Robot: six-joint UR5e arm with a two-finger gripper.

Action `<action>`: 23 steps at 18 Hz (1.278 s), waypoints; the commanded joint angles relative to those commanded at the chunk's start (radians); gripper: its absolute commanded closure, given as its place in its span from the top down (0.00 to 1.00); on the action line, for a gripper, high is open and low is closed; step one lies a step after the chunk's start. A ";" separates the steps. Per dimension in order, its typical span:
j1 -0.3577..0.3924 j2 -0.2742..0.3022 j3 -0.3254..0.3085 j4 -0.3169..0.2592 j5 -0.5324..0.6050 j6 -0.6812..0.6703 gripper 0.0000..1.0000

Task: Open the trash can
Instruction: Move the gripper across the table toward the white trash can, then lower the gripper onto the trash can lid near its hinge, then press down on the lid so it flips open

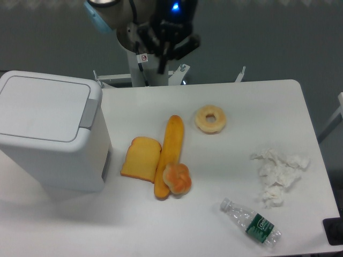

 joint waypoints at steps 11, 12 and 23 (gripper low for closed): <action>-0.138 -0.089 -0.008 0.140 0.003 -0.155 0.00; -0.140 -0.089 -0.011 0.138 0.005 -0.155 0.00; -0.160 -0.083 -0.051 0.141 0.011 -0.152 0.00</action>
